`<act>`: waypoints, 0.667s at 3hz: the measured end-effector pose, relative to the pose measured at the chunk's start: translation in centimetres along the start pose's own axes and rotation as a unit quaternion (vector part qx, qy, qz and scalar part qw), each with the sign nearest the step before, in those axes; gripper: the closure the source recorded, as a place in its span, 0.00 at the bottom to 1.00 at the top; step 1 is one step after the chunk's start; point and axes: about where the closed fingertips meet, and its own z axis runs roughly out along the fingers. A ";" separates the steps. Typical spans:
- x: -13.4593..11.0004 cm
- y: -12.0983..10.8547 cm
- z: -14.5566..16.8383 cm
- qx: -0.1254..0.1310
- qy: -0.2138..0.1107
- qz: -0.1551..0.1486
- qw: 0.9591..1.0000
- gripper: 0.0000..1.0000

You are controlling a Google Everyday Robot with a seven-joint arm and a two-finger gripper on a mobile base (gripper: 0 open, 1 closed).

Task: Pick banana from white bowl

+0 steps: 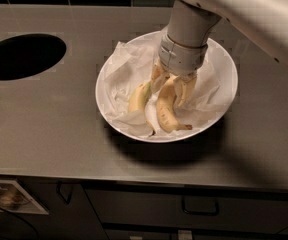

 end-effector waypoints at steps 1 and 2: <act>0.1 -0.1 0.3 -0.004 0.001 0.000 1.000 0.49; 0.2 -0.2 0.6 -0.008 0.001 -0.001 1.000 0.49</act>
Offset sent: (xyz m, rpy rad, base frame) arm -0.0021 -0.0041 -0.0093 -0.0392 0.0422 0.0072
